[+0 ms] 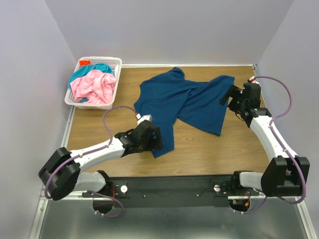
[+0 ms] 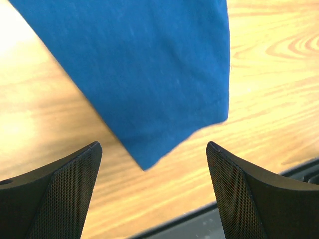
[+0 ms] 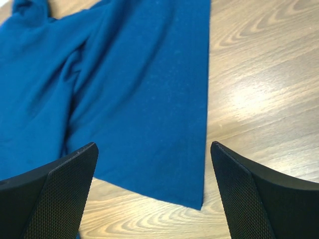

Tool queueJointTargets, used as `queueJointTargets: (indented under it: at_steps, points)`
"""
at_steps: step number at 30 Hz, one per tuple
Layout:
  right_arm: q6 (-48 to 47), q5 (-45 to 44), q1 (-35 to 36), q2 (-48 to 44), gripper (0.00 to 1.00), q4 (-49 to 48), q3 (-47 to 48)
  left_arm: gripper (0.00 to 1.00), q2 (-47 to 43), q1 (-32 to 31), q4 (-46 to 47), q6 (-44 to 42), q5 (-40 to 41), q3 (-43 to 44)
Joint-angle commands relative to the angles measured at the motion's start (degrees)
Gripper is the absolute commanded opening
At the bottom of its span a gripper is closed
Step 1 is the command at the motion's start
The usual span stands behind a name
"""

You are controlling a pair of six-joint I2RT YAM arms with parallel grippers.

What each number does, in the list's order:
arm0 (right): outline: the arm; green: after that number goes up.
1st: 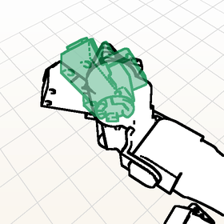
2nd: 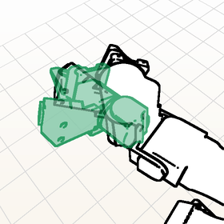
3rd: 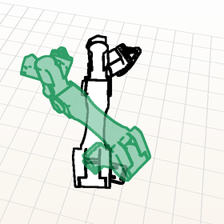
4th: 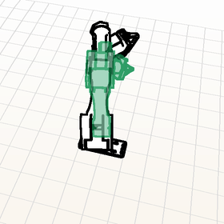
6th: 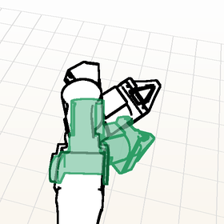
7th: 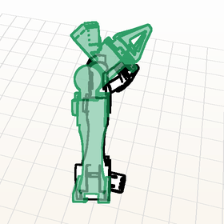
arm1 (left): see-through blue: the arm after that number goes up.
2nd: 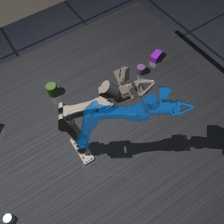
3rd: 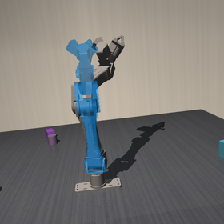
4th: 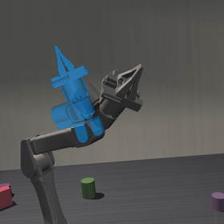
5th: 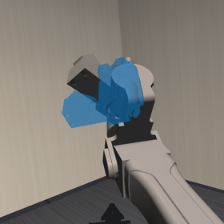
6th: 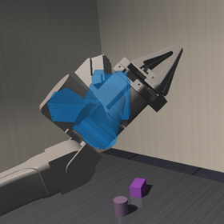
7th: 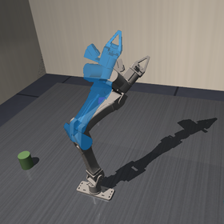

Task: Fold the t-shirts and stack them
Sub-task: Flatten the tshirt out

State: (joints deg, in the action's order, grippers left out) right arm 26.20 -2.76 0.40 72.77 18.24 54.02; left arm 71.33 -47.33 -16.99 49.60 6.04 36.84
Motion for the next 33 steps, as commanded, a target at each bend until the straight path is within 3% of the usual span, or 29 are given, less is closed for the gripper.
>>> queueJointTargets:
  at_steps: [1, 9, 13, 18, 23, 33]
  points:
    - [2.0, 1.1, -0.1, -2.3, 1.0, -0.4, -1.6, 0.93, -0.4, -2.1, -4.4, 4.8, 2.9, -0.1]
    - [1.6, 0.6, -0.1, -2.1, 1.0, -0.3, -2.4, 0.92, 5.9, -5.1, -10.6, 3.6, 6.1, 4.2]
    - [1.2, -1.5, -0.1, -2.2, 1.0, -0.3, -2.6, 0.79, 9.3, -5.2, -10.0, 2.1, 4.9, 5.4]
    - [1.1, -2.3, -0.1, -2.1, 1.0, -0.3, -3.0, 0.74, 12.8, -5.3, -9.9, -0.5, 3.9, 6.0]
    - [1.1, -2.5, -0.1, -1.0, 1.0, -0.3, -2.9, 0.62, 14.8, -5.4, -8.9, -2.1, 2.6, 6.9]
    - [1.0, -3.4, -0.1, -0.3, 1.0, -0.3, -3.0, 0.61, 16.4, -6.2, -14.7, -6.4, 2.2, 9.6]
